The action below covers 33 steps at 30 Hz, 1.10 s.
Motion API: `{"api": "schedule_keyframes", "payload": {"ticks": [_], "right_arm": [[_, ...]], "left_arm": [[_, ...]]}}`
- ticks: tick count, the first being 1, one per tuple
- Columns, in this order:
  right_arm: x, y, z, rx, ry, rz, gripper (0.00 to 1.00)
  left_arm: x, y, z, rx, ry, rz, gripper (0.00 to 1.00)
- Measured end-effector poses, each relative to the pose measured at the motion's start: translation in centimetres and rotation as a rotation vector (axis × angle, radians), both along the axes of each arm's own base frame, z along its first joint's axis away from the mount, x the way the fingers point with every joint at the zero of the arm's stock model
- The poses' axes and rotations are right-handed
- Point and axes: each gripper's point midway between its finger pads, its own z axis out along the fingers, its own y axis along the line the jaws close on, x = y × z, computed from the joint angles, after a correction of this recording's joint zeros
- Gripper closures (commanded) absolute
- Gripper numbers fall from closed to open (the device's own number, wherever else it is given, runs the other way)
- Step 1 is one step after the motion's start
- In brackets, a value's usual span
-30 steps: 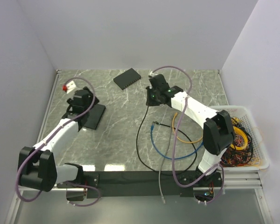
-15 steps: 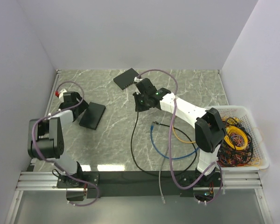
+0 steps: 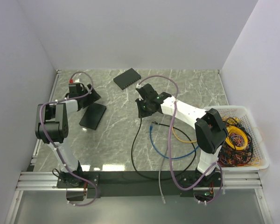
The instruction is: Insert the plug into the switch port
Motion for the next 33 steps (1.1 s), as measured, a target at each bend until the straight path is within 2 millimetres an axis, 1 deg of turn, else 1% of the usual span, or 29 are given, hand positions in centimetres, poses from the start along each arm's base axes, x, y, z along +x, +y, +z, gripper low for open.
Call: {"api": "schedule_keyframes", "payload": {"ticks": [3,5,9,12,14,16,18,20,22,24,26,30,33], "right_arm": [[-0.2,0.0,-0.2,-0.003,0.005,0.002,1.00],[-0.2,0.0,-0.2,-0.002,0.004,0.003,1.00],[-0.5,0.3,-0.2,-0.002,0.004,0.012,1.00],[-0.6,0.5,-0.2,-0.002,0.004,0.019,1.00],[-0.8,0.6,-0.4,-0.002,0.005,0.022,1.00],[-1.3,0.9,-0.6,0.005,0.018,0.039,1.00],[-2.0,1.4,-0.8,0.012,0.029,0.066,1.00],[-3.0,2.4,-1.0,0.010,0.031,0.102,1.00],[-4.3,3.8,-1.5,0.002,0.039,0.149,1.00],[-5.5,5.3,-2.1,0.001,0.055,0.196,1.00],[-6.3,6.2,-2.5,-0.003,0.068,0.227,1.00],[-6.2,7.5,-3.3,-0.003,0.091,0.255,1.00],[-6.2,8.5,-4.1,-0.008,0.106,0.276,1.00]], "left_arm": [[-0.1,-1.6,0.1,0.027,-0.002,-0.041,0.17],[-0.4,-2.0,0.1,0.046,0.003,-0.043,0.18],[-0.8,-2.0,0.9,0.053,0.009,-0.039,0.21],[-1.0,-2.0,1.0,0.045,0.014,-0.037,0.22],[-1.4,-2.6,0.9,0.036,0.013,-0.049,0.22],[-2.0,-3.7,0.7,0.032,0.011,-0.073,0.23],[-2.7,-5.3,0.6,0.016,0.007,-0.107,0.23],[-3.6,-6.5,0.7,0.000,-0.002,-0.131,0.22],[-4.6,-6.8,0.9,-0.014,-0.004,-0.137,0.21],[-5.3,-6.2,1.6,-0.020,-0.015,-0.113,0.20],[-5.3,-5.1,2.9,-0.015,-0.047,-0.075,0.19],[-4.7,-2.4,6.2,0.016,-0.135,0.031,0.18],[-4.3,-1.3,7.2,0.026,-0.166,0.082,0.18]]}}
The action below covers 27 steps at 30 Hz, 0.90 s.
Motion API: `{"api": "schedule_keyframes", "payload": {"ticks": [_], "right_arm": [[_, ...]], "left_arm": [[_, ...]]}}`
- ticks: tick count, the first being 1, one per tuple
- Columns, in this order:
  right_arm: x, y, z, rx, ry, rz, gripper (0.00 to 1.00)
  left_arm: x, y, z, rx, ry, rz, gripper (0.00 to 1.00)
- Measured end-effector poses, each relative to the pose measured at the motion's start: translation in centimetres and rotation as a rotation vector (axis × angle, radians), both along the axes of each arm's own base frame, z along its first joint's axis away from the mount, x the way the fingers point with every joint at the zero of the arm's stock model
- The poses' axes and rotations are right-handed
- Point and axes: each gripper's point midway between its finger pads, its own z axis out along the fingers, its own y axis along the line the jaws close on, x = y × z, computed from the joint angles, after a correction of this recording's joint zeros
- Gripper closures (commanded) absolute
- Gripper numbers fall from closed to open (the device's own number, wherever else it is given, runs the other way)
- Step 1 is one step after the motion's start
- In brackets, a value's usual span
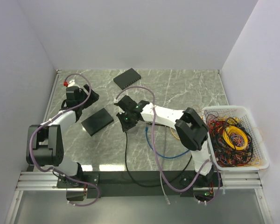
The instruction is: Insert the plug into the switch port
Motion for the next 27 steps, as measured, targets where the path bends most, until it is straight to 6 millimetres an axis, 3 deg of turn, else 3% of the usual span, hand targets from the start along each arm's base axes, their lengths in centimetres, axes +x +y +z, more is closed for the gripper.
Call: {"api": "schedule_keyframes", "payload": {"ticks": [10,16,19,27], "right_arm": [[0.0,3.7,-2.0,-0.033,0.038,0.049,1.00],[1.6,5.7,-2.7,-0.044,0.035,0.032,1.00],[2.2,5.9,-3.0,-0.064,0.032,0.008,1.00],[3.6,6.2,-2.9,-0.096,0.002,-0.044,1.00]], "left_arm": [[-0.5,1.2,-3.4,-0.076,0.070,-0.001,0.18],[-0.8,2.1,-5.5,-0.192,0.119,-0.019,0.20],[-0.6,2.6,-6.0,-0.229,0.124,-0.014,0.21],[-0.9,1.5,-6.8,-0.279,0.145,-0.060,0.22]]}}
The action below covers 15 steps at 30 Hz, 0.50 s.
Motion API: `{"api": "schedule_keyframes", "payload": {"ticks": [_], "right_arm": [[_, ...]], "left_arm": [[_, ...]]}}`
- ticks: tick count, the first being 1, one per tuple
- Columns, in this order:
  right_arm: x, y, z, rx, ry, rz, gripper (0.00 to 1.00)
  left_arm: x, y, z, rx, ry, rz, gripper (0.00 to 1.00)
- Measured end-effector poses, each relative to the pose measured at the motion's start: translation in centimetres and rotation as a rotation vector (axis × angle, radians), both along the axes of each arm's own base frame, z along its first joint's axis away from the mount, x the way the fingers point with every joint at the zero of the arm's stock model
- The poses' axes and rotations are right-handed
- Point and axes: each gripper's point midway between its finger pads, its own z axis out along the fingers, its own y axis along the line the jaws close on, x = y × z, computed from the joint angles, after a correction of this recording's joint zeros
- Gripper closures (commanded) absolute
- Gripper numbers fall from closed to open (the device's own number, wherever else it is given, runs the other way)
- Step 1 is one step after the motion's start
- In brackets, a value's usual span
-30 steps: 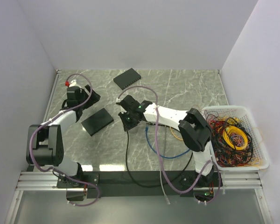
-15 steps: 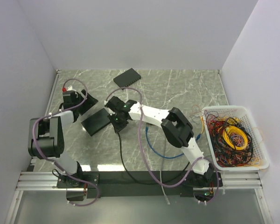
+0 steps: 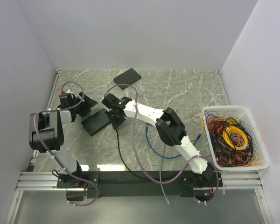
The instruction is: Insert the plug into the switch port
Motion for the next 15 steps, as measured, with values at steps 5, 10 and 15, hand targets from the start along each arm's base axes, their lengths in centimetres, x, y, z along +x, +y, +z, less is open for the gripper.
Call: {"api": "schedule_keyframes", "payload": {"ticks": [5,10,15], "right_arm": [[0.2,0.1,-0.5,-0.012,0.007,-0.010,1.00],[0.4,0.5,-0.4,-0.013,0.009,-0.019,1.00],[0.4,1.0,-0.4,-0.018,0.018,-0.022,1.00]], "left_arm": [[0.1,-0.4,0.3,-0.023,-0.012,-0.010,0.23],[-0.2,-0.9,0.1,-0.025,-0.005,-0.023,0.23],[-0.5,-2.1,-0.2,-0.018,0.009,-0.047,0.24]]}}
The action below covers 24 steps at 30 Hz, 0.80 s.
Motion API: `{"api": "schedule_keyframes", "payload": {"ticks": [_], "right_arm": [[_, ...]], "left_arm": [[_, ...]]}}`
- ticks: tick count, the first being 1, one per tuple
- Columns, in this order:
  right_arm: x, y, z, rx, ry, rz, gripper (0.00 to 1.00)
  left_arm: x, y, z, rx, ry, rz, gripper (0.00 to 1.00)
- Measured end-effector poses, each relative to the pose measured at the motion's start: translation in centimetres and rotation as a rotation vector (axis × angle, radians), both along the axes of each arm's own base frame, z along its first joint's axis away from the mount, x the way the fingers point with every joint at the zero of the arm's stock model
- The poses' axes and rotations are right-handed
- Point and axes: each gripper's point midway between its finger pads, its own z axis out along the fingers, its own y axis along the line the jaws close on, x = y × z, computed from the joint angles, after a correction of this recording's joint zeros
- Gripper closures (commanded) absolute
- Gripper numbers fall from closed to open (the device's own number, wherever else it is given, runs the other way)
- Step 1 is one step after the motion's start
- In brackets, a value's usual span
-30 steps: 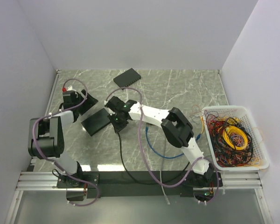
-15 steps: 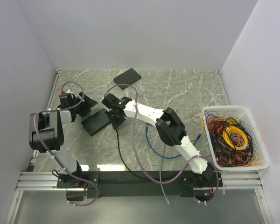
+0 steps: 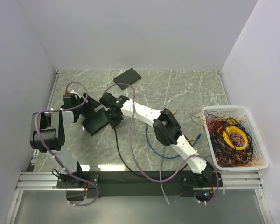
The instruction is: Insert the plug into the switch port
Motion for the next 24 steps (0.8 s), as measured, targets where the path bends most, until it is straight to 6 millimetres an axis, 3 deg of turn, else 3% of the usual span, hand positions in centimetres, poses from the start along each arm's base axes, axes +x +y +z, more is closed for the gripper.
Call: {"api": "schedule_keyframes", "payload": {"ticks": [6,15,24], "right_arm": [[0.0,0.5,0.3,-0.005,0.006,-0.002,1.00],[-0.1,0.5,0.9,-0.013,0.005,0.001,1.00],[-0.1,0.3,0.5,-0.022,0.004,0.001,1.00]], "left_arm": [[0.0,-0.9,-0.3,0.038,0.001,-0.021,0.28],[0.5,-2.8,0.1,0.095,-0.015,-0.099,0.43],[1.0,-3.1,-0.5,0.144,-0.007,-0.116,0.29]]}}
